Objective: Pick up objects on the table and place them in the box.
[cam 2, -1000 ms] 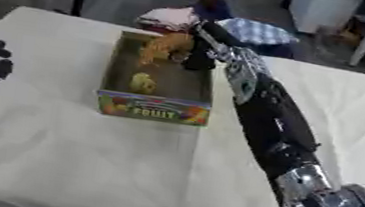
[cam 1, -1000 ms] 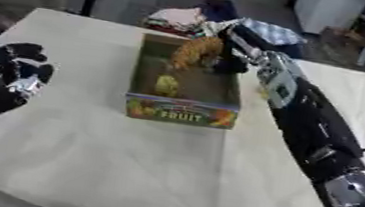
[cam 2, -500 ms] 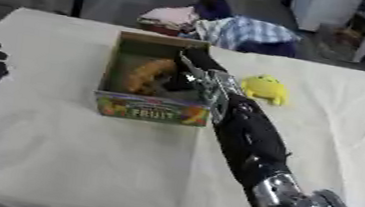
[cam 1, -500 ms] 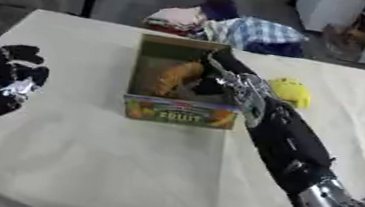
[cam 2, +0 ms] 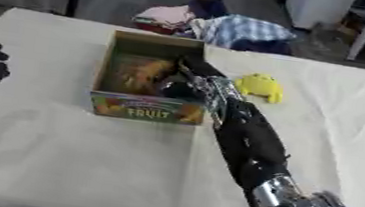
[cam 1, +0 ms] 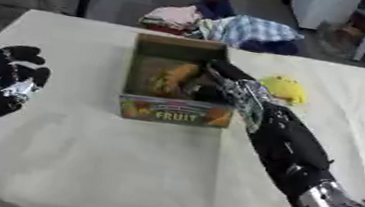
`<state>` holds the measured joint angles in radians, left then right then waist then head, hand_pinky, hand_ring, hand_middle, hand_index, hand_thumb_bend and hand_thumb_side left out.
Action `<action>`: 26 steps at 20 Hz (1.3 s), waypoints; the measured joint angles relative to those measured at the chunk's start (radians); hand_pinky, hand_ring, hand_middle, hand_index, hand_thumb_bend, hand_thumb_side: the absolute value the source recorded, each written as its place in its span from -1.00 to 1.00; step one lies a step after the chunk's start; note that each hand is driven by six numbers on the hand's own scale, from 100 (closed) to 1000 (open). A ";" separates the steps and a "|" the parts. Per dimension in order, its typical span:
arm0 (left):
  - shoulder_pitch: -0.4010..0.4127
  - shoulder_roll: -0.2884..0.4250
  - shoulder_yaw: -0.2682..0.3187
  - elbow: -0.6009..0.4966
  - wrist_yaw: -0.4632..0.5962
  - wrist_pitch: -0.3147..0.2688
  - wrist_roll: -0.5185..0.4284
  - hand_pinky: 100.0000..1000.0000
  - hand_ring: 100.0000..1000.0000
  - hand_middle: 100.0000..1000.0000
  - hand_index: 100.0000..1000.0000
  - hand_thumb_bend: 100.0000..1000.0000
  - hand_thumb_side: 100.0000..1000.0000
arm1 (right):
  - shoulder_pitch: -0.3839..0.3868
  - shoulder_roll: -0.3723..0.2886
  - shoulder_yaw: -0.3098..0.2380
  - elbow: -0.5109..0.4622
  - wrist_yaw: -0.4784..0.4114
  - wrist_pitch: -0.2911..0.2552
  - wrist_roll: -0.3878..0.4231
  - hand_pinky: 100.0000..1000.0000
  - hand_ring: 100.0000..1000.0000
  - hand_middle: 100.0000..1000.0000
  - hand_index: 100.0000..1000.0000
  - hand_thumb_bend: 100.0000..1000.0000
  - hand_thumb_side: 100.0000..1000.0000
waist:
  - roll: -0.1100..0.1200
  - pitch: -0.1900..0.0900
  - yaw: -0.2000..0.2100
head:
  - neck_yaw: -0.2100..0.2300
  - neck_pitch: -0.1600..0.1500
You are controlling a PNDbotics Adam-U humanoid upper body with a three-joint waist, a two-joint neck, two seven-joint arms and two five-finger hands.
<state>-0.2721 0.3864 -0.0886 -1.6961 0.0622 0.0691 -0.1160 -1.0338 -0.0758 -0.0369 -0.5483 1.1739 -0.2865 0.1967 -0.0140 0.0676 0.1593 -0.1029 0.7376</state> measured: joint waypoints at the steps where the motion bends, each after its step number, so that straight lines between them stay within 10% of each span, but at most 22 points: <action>1: 0.000 0.000 0.000 0.000 0.000 -0.001 -0.001 0.50 0.23 0.33 0.60 -0.44 -0.34 | -0.002 -0.005 0.000 -0.008 0.002 -0.006 0.013 0.61 0.72 0.76 0.93 -0.26 0.48 | -0.001 0.000 -0.001 | 0.000 0.000; 12: 0.007 0.001 0.001 0.001 0.000 -0.002 -0.010 0.51 0.23 0.33 0.59 -0.48 -0.32 | -0.034 -0.081 -0.007 -0.100 -0.058 -0.045 0.054 0.58 0.68 0.71 0.91 -0.37 0.26 | -0.014 0.000 -0.017 | 0.014 -0.005; 26: 0.018 0.006 0.007 0.001 -0.001 -0.002 -0.010 0.52 0.24 0.34 0.59 -0.50 -0.30 | -0.002 -0.234 -0.105 0.003 -0.160 0.131 -0.060 0.54 0.66 0.67 0.88 -0.50 0.33 | -0.012 0.000 -0.038 | 0.030 -0.010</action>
<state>-0.2543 0.3925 -0.0821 -1.6949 0.0616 0.0666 -0.1262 -1.0358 -0.3102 -0.1419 -0.5456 1.0138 -0.1554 0.1365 -0.0261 0.0675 0.1214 -0.0731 0.7277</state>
